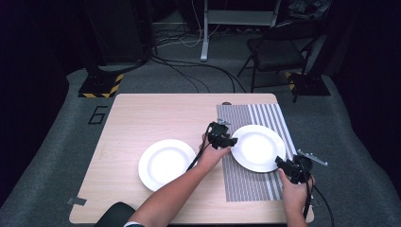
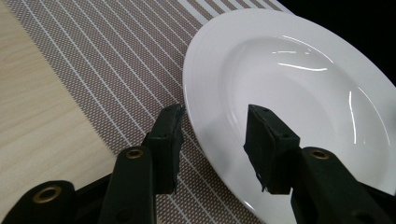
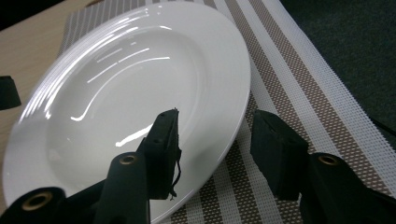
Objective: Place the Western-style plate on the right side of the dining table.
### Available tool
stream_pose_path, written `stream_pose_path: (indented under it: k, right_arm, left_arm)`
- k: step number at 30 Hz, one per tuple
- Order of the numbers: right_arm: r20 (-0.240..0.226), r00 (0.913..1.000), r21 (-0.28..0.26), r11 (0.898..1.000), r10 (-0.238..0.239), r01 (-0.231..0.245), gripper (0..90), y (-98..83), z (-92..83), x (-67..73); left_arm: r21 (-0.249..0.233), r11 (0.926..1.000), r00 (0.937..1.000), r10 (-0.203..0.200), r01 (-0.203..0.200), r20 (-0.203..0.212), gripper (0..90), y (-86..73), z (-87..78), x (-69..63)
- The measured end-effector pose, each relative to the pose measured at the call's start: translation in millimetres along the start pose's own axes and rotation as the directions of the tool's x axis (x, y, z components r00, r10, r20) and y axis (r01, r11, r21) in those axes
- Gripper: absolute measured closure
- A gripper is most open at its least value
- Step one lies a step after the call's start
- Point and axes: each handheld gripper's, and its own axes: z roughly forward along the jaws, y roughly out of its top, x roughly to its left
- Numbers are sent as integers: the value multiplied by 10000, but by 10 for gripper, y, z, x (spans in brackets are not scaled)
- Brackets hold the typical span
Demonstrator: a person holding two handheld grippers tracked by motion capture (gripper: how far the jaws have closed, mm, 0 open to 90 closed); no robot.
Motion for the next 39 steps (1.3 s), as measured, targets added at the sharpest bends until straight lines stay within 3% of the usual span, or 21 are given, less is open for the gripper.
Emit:
stream_pose_path:
  k: [9,22,26,30,32,39]
  right_arm:
    - [-781,9965,-157,9993,314,-327,503,47,-154,21]
    - [-1637,9861,-93,9996,-275,264,490,32,-311,198]
    - [-1939,9799,171,9986,-463,505,476,30,-348,292]
    - [-2197,9713,69,9954,-913,952,468,10,-403,399]
    - [-2283,9682,19,9944,-1020,1052,464,8,-420,444]
    - [-2914,9427,-92,9859,-1623,1669,431,17,-473,689]
  left_arm:
    - [-272,9996,10000,46,-44,53,563,5,-249,90]
    - [-755,9971,9999,116,-115,12,561,4,-748,256]
    - [-818,9966,10000,45,-47,-28,559,-10,-911,337]
    - [-853,9963,9998,127,-140,-150,556,-42,-1084,424]
    - [-940,9955,9999,-92,82,-103,556,-59,-1165,471]
    - [-1225,9924,9994,-175,139,-283,557,-117,-1489,610]
